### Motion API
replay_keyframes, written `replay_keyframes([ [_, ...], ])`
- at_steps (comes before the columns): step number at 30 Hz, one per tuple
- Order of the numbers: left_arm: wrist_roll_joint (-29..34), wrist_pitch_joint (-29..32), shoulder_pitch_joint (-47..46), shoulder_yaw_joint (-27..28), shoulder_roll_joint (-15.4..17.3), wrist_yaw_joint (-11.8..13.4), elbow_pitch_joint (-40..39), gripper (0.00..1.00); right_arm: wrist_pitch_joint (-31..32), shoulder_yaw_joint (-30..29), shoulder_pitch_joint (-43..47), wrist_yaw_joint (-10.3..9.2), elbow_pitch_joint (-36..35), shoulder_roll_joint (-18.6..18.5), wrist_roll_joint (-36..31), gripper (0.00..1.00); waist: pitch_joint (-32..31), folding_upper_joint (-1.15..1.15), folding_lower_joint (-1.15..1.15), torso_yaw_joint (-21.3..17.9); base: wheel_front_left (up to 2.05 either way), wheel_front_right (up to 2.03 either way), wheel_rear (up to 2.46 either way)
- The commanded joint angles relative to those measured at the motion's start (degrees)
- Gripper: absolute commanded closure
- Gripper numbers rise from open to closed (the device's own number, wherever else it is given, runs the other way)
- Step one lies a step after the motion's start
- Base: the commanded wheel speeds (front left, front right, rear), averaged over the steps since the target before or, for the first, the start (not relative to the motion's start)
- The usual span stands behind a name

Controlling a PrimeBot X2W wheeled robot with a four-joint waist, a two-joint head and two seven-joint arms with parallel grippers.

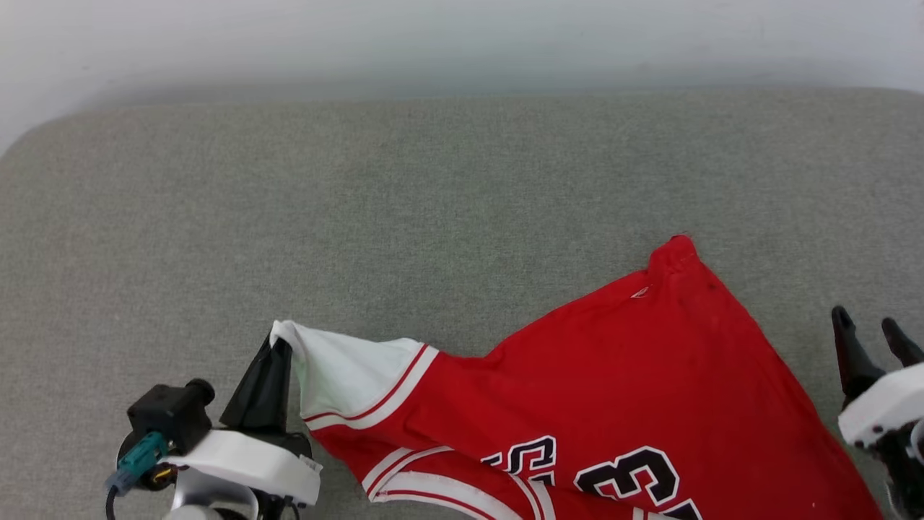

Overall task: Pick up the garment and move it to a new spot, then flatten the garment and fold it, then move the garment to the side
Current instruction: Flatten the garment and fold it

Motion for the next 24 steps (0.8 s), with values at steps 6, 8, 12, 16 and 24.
replay_keyframes([
  [6, 0.3, -1.4, -5.2, -1.7, -0.6, -1.2, 0.3, 1.00, 15.9, 4.4, -11.1, -0.02, 3.8, -5.3, 1.2, 0.00, 6.5, 0.00, 0.00, 3.9, 0.00, 0.00, 0.00],
  [8, 0.4, -1.8, -6.7, -2.3, -0.7, -1.6, 0.5, 1.00, 22.3, 6.4, -14.6, -0.02, 3.8, -7.0, 1.7, 0.00, 7.8, 0.00, 0.00, 4.7, 0.00, 0.00, 0.00],
  [12, 0.4, -2.6, -9.6, -3.4, -0.9, -2.0, 0.4, 1.00, 32.3, 10.5, -19.7, -0.02, 3.1, -9.6, 2.2, 0.00, 10.4, 0.00, 0.00, 6.3, 0.00, 0.00, 0.00],
  [16, 0.4, -3.3, -11.8, -4.2, -0.9, -2.5, 0.7, 1.00, 36.9, 15.1, -23.5, -0.02, 3.0, -11.8, 2.8, 0.00, 12.7, 0.00, 0.00, 7.4, 0.00, 0.00, 0.00],
  [24, -0.1, -4.4, -13.6, -4.8, -1.0, -2.9, 2.5, 1.00, 43.0, 24.5, -24.9, 0.00, 8.6, -14.0, 6.7, 0.00, 15.2, 0.00, 0.00, 8.3, 0.00, 0.00, 0.00],
])
